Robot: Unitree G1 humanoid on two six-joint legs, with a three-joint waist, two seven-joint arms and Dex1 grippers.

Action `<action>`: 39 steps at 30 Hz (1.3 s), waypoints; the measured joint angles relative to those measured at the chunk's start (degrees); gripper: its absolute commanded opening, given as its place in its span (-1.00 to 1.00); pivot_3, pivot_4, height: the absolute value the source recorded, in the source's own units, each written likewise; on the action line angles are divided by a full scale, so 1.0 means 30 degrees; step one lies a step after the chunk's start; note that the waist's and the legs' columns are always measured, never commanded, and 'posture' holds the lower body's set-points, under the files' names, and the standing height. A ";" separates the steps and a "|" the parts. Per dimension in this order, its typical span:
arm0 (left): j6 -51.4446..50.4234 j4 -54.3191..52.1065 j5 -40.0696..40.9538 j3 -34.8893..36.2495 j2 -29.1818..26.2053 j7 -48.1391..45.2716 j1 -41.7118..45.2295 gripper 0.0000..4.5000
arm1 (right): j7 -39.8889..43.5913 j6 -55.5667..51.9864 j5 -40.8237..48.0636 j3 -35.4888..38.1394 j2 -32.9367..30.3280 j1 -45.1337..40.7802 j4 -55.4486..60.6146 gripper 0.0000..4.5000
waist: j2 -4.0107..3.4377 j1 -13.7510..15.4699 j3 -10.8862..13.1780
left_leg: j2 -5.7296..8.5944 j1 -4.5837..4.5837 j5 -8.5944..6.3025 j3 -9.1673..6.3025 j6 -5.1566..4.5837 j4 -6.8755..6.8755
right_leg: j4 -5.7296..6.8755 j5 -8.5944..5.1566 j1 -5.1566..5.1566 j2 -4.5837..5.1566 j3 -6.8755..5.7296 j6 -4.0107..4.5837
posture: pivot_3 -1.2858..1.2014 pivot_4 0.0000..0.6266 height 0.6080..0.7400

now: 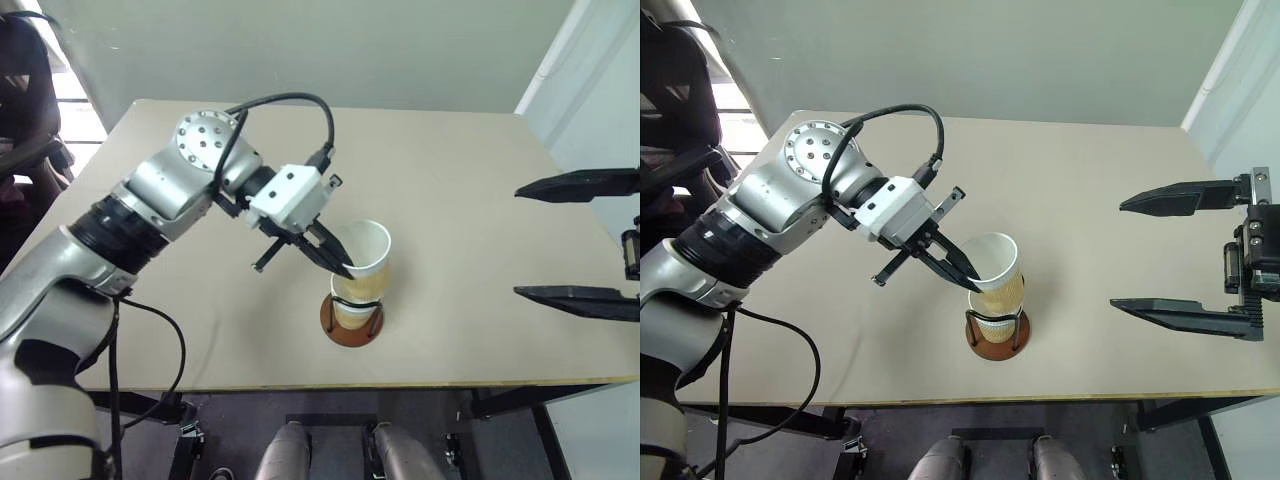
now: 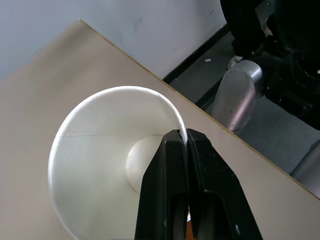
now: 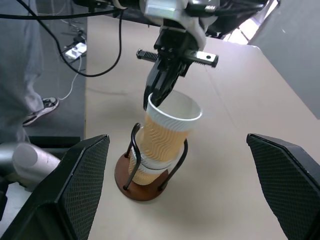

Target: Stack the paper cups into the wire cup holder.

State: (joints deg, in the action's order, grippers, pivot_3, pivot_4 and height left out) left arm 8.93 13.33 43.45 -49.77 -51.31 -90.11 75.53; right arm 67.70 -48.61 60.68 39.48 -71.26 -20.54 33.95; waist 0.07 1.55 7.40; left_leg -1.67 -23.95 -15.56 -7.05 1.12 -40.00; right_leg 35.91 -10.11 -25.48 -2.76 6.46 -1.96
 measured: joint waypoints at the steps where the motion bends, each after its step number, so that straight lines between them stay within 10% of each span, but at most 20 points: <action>1: 0.0098 0.0184 -0.0067 -0.0098 0.0057 0.0000 0.0073 -0.98 | -0.0046 0.0000 0.0004 0.0048 -0.0003 0.0065 0.0029 1.00 | 0.0000 0.0002 0.0000 | 0.0000 -0.0011 -0.0011 0.0002 -0.0014 -0.0021 | 0.0000 0.0001 0.0001 0.0001 0.0002 -0.0002 | 0.03 -0.52 1.00; 22: 0.0719 0.0724 -0.1015 -0.0886 0.0636 -0.0024 0.0608 -0.98 | -0.0650 0.0232 -0.0053 0.0280 -0.0135 0.0670 0.0189 1.00 | -0.0002 0.0054 0.0001 | 0.0022 -0.0027 -0.0029 0.0028 -0.0020 -0.0046 | -0.0006 0.0020 0.0000 0.0007 0.0012 -0.0043 | 0.03 -0.52 1.00; 36: 0.0475 0.0702 -0.1802 -0.0044 0.0648 -0.0043 0.0082 0.98 | -0.0590 0.1428 -0.0528 -0.1089 -0.0286 0.0569 -0.0079 1.00 | -0.0005 0.0055 0.0001 | 0.0022 -0.0026 -0.0029 0.0029 -0.0021 -0.0050 | -0.0005 0.0026 0.0000 0.0007 0.0011 -0.0057 | 0.03 -0.52 1.00; 39: -0.0110 0.0714 -0.2272 0.1049 0.0703 -0.0070 -0.0219 0.98 | -0.0106 0.2131 -0.1213 -0.1919 -0.0286 0.0712 -0.0414 1.00 | -0.0007 0.0059 0.0000 | 0.0022 -0.0026 -0.0028 0.0028 -0.0021 -0.0053 | -0.0004 0.0031 0.0001 0.0006 0.0010 -0.0066 | 0.03 -0.52 1.00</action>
State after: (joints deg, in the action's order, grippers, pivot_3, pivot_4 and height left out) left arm 8.60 15.48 36.63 -46.63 -49.20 -90.32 74.87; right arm 67.38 -42.21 57.05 33.72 -72.12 -18.40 32.71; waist 0.05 1.73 7.40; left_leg -1.60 -24.03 -15.65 -6.96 1.06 -40.16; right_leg 35.90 -10.02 -25.48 -2.74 6.49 -2.15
